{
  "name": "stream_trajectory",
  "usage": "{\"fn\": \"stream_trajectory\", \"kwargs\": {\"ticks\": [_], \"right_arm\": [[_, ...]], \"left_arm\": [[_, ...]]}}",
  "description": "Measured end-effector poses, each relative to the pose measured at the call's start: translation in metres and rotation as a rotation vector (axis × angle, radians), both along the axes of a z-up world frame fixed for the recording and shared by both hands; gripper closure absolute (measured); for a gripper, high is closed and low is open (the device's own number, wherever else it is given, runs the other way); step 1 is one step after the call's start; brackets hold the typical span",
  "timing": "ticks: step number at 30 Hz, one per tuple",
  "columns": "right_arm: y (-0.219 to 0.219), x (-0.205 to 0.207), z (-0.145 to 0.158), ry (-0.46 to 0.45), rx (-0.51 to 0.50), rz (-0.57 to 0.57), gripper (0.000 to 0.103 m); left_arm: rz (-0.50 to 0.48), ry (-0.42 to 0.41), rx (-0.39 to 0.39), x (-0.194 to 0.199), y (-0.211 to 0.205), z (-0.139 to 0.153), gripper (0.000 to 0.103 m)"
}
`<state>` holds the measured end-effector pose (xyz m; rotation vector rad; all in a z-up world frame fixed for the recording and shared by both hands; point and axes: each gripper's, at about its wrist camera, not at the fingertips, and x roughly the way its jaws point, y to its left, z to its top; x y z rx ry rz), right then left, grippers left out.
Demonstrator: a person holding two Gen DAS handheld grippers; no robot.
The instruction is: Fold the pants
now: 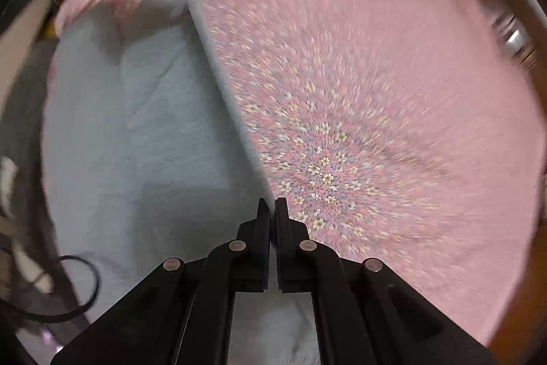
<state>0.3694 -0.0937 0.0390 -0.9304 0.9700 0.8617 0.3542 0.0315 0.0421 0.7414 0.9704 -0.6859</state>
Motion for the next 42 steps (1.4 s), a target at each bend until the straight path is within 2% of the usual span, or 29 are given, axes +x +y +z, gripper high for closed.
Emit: {"fn": "stream_trajectory", "kwargs": {"ticks": [2,3,6,8,11,12,14,16,20,24,28,35,36,37,38,39,40,41,42], "right_arm": [[-0.002,-0.028,0.006,-0.16,-0.043,-0.012,0.099],[0.003,-0.053,0.007,-0.253,-0.07,-0.002,0.099],[0.016,-0.118,-0.004,-0.461,-0.149,0.062,0.099],[0.021,-0.152,-0.015,-0.513,-0.159,0.072,0.099],[0.027,-0.216,-0.043,-0.646,-0.244,0.134,0.1],[0.028,-0.238,-0.056,-0.671,-0.261,0.161,0.099],[0.027,-0.267,-0.074,-0.674,-0.26,0.19,0.1],[0.029,-0.289,-0.093,-0.666,-0.264,0.198,0.1],[0.02,-0.306,-0.111,-0.684,-0.28,0.2,0.1],[0.019,-0.31,-0.116,-0.727,-0.317,0.219,0.1],[0.013,-0.317,-0.115,-0.723,-0.323,0.213,0.1],[0.012,-0.33,-0.142,-0.73,-0.376,0.247,0.1],[0.013,-0.329,-0.141,-0.72,-0.356,0.228,0.1],[0.014,-0.327,-0.137,-0.704,-0.325,0.199,0.095],[0.011,-0.322,-0.126,-0.655,-0.26,0.136,0.086],[0.004,-0.316,-0.109,-0.572,-0.162,0.047,0.078],[-0.008,-0.308,-0.088,-0.46,-0.029,-0.058,0.065],[-0.036,-0.296,-0.059,-0.316,0.168,-0.211,0.059],[-0.055,-0.29,-0.046,-0.252,0.264,-0.292,0.057]], "left_arm": [[0.036,-0.043,-0.002,-0.03,0.002,0.011,0.101],[0.052,-0.046,0.0,-0.032,-0.015,0.003,0.101],[0.118,-0.107,0.015,-0.071,-0.026,0.001,0.101],[0.144,-0.166,0.021,-0.104,-0.031,0.002,0.101],[0.154,-0.269,0.057,-0.163,-0.036,-0.003,0.101],[0.158,-0.276,0.058,-0.179,-0.036,-0.004,0.101],[0.171,-0.291,0.055,-0.216,-0.042,-0.014,0.101],[0.169,-0.315,0.095,-0.243,-0.047,-0.029,0.101],[0.127,-0.315,0.155,-0.281,-0.053,-0.052,0.101],[0.117,-0.317,0.181,-0.286,-0.064,-0.067,0.101],[0.111,-0.317,0.209,-0.289,-0.069,-0.075,0.101],[0.068,-0.294,0.27,-0.293,-0.074,-0.105,0.101],[0.061,-0.28,0.28,-0.292,-0.075,-0.11,0.101],[0.059,-0.282,0.285,-0.291,-0.075,-0.114,0.1],[0.072,-0.275,0.277,-0.289,-0.073,-0.117,0.099],[0.085,-0.255,0.262,-0.289,-0.071,-0.12,0.096],[0.107,-0.226,0.234,-0.289,-0.069,-0.119,0.089],[0.128,-0.193,0.196,-0.289,-0.067,-0.116,0.084],[0.142,-0.16,0.155,-0.29,-0.064,-0.111,0.072]]}}
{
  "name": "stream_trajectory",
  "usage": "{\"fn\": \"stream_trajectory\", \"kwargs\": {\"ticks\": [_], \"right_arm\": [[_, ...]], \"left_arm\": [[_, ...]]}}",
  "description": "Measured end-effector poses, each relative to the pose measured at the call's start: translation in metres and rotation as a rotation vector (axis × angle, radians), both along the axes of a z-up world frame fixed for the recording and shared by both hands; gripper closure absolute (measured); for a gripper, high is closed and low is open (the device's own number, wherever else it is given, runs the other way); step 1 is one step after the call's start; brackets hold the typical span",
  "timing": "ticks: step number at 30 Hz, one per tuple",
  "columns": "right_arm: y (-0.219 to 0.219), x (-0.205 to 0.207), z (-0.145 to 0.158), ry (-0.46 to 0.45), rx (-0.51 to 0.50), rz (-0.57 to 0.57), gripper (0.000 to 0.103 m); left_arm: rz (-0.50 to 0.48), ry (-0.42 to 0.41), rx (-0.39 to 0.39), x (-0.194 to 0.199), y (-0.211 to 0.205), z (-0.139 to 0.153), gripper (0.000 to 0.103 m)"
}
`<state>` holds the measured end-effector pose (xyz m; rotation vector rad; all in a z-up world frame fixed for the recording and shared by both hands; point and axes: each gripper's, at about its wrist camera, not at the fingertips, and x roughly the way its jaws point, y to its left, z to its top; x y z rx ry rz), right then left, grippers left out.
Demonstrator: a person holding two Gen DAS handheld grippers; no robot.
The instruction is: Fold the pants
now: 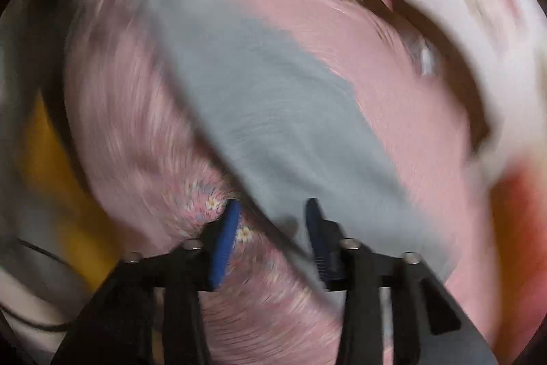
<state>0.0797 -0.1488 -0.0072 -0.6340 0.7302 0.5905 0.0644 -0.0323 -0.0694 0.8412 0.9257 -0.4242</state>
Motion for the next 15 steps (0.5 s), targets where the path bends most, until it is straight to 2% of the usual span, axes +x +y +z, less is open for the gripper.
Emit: {"fn": "stream_trajectory", "kwargs": {"ticks": [1,3,5,6,7,8,11,13,15], "right_arm": [[-0.043,0.014,0.019,0.115,0.221,-0.122,0.052],[-0.113,0.038,0.028,0.298,0.539,-0.284,0.046],[-0.166,0.059,0.018,0.444,0.766,-0.401,0.037],[-0.201,0.07,0.004,0.543,0.909,-0.471,0.037],[-0.217,0.075,-0.003,0.571,0.967,-0.498,0.037],[-0.233,0.078,-0.01,0.579,1.006,-0.531,0.037],[-0.257,0.088,-0.023,0.596,1.085,-0.572,0.037],[-0.262,0.093,-0.03,0.623,1.172,-0.559,0.037],[-0.274,0.098,-0.035,0.621,1.218,-0.562,0.037]], "left_arm": [[0.008,0.045,-0.068,-0.001,0.002,0.007,0.064],[-0.002,0.087,-0.2,-0.001,0.001,0.025,0.063],[-0.014,0.094,-0.32,0.005,-0.003,0.044,0.059],[-0.014,0.091,-0.361,0.011,-0.005,0.05,0.052],[-0.011,0.083,-0.4,0.018,-0.007,0.055,0.045],[0.006,0.059,-0.443,0.03,-0.008,0.059,0.043],[0.081,0.028,-0.557,0.059,-0.005,0.058,0.042],[0.151,0.036,-0.65,0.08,0.004,0.049,0.042],[0.207,0.058,-0.73,0.095,0.017,0.042,0.042]]}}
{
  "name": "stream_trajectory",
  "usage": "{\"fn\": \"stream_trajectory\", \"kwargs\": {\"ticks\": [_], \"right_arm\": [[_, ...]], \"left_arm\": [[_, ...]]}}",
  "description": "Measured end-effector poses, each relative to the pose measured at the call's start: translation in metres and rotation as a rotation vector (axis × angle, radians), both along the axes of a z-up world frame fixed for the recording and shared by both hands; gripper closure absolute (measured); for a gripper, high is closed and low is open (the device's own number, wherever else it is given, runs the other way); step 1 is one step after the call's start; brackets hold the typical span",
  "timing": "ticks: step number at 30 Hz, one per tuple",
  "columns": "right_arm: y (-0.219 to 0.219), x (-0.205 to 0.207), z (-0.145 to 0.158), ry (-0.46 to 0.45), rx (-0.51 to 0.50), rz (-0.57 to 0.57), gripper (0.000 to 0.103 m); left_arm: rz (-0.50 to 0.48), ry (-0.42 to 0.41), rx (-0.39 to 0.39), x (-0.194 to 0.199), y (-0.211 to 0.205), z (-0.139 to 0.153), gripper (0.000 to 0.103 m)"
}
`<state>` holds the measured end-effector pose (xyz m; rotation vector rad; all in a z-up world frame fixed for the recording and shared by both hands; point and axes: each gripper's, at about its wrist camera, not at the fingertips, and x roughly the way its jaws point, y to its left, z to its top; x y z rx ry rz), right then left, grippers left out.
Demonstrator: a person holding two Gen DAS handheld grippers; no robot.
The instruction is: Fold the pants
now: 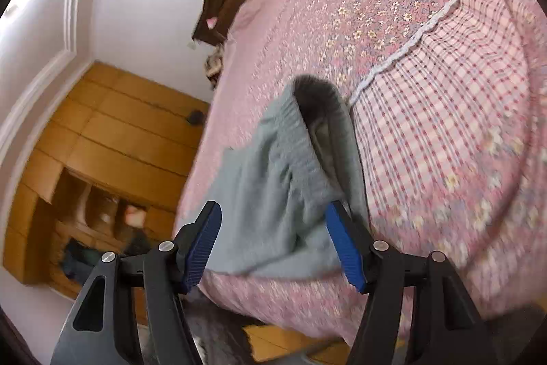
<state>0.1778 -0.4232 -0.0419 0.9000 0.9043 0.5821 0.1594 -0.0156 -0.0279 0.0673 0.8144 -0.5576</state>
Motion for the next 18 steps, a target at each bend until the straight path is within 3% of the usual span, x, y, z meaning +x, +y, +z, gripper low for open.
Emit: {"fn": "stream_trajectory", "kwargs": {"ticks": [4,10,12,14,18], "right_arm": [[-0.012,0.006,-0.011,0.047,-0.065,-0.022,0.042],[0.011,0.01,-0.012,0.047,-0.131,0.002,0.042],[0.015,0.014,-0.007,0.043,-0.169,0.009,0.054],[0.02,0.02,-0.006,0.052,-0.232,0.01,0.077],[0.024,0.02,0.008,0.077,-0.294,0.031,0.083]], "left_arm": [[0.008,0.072,-0.163,0.006,0.023,-0.035,0.044],[-0.012,0.04,-0.158,-0.006,0.031,-0.034,0.043],[-0.009,0.039,-0.153,-0.006,0.027,-0.032,0.043],[-0.008,0.032,-0.14,-0.008,0.023,-0.031,0.043],[-0.008,0.016,-0.114,-0.011,0.018,-0.034,0.043]]}}
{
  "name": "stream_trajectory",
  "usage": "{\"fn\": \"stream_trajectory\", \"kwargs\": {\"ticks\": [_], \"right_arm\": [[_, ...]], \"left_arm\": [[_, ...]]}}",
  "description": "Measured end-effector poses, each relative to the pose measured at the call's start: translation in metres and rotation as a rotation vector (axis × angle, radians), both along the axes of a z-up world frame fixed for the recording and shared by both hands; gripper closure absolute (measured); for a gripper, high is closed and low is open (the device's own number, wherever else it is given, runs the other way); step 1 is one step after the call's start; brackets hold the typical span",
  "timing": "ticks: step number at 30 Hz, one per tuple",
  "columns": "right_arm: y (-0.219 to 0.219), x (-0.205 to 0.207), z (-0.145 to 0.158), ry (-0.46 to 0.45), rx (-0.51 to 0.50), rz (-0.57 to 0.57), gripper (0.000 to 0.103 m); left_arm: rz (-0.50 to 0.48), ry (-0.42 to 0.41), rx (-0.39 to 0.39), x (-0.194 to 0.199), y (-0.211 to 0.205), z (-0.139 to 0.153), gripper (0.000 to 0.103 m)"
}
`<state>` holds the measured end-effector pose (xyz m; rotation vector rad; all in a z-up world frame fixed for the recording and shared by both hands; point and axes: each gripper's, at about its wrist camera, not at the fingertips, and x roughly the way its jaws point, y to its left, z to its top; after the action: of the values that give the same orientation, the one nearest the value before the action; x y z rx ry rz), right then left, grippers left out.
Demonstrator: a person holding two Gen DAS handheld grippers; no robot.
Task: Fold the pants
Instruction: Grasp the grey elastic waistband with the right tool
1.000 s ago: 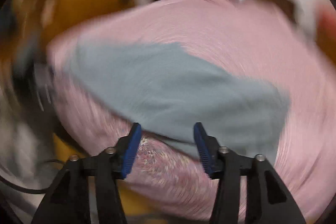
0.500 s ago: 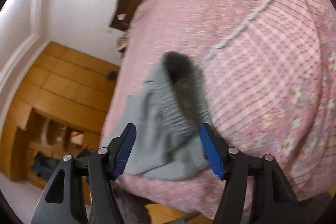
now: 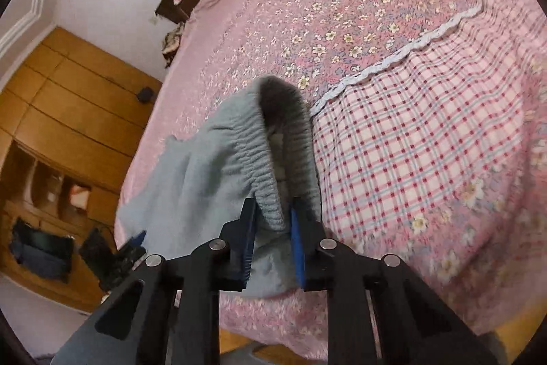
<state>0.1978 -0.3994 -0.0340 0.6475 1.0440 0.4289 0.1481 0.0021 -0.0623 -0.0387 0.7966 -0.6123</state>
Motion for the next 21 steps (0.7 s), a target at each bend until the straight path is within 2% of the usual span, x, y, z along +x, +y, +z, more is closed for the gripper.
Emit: {"fn": "stream_trajectory", "kwargs": {"ticks": [3,5,7,9,14,16,19,21], "right_arm": [[0.006,-0.011,0.016,-0.003,0.083,-0.015,0.082],[0.005,-0.014,0.031,-0.005,0.097,-0.024,0.083],[0.006,-0.025,0.038,-0.001,0.062,-0.017,0.083],[0.003,-0.026,0.04,0.039,-0.019,-0.016,0.084],[0.002,-0.03,0.015,0.152,-0.15,-0.012,0.084],[0.001,-0.036,0.008,0.163,-0.135,-0.024,0.084],[0.0,-0.039,0.013,0.099,-0.067,-0.039,0.082],[-0.001,-0.033,0.011,0.078,-0.029,-0.038,0.071]], "left_arm": [[0.001,0.008,-0.009,-0.001,0.0,0.0,0.043],[0.007,0.023,-0.036,0.001,0.005,0.0,0.043],[0.011,0.035,-0.055,0.002,0.008,0.001,0.043],[0.013,0.037,-0.056,0.003,0.008,0.001,0.043],[0.007,0.015,-0.01,0.0,0.002,0.0,0.043],[0.006,0.008,0.003,-0.001,0.0,0.0,0.043],[0.006,0.004,0.008,-0.003,0.0,-0.001,0.043],[0.007,0.005,0.004,-0.004,0.0,-0.001,0.043]]}}
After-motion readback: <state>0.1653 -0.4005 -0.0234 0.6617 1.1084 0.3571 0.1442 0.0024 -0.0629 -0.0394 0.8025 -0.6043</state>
